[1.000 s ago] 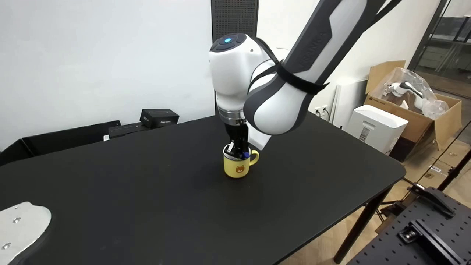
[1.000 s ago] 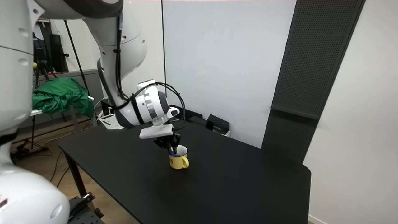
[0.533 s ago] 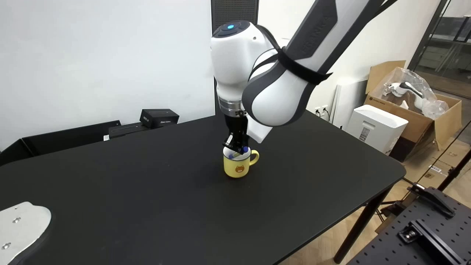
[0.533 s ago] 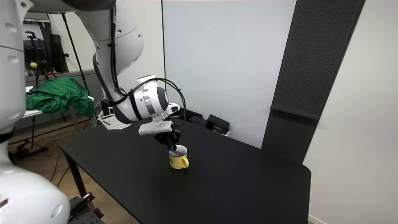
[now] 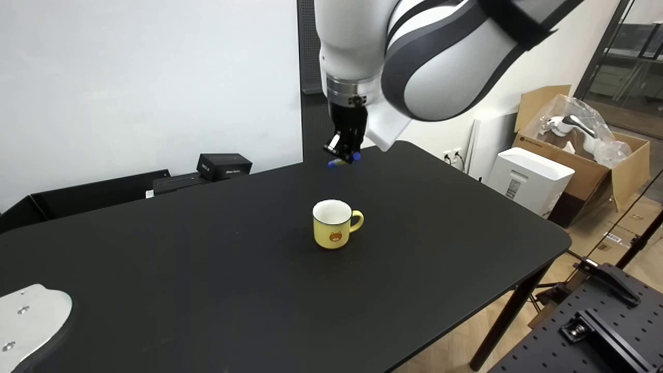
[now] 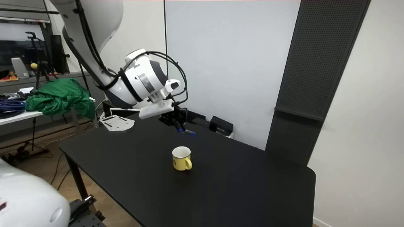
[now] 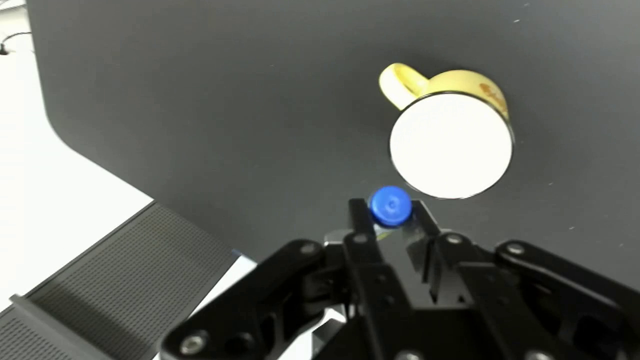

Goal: Remove the blue marker from the yellow mug

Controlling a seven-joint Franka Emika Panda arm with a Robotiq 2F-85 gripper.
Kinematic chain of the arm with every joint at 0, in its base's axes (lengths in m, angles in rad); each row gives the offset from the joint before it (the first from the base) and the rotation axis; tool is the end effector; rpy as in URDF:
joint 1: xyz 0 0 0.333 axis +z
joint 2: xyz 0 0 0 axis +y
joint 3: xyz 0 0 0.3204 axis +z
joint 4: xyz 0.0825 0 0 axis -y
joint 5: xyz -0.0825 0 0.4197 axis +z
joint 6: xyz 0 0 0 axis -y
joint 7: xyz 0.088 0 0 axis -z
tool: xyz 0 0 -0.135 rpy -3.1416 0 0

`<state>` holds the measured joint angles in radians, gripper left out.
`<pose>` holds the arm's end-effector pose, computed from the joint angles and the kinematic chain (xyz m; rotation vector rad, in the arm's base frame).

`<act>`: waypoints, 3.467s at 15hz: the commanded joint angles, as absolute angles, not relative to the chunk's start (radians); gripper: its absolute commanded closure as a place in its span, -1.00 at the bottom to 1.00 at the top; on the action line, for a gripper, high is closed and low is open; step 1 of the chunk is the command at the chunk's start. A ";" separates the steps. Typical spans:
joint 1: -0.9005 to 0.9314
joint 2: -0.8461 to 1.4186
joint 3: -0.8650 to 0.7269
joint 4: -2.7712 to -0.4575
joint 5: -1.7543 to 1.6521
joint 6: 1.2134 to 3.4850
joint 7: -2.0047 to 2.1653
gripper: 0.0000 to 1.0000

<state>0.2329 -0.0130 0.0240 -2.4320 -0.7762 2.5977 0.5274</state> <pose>0.5089 0.1376 0.2759 2.7041 0.5041 0.4587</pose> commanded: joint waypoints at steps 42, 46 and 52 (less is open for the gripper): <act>-0.578 0.354 0.450 -2.514 -0.477 3.077 0.081 -0.05; -0.567 0.344 0.449 -2.503 -0.468 3.019 0.087 -0.61; -0.413 0.247 0.372 -2.505 -0.231 2.826 -0.018 -1.00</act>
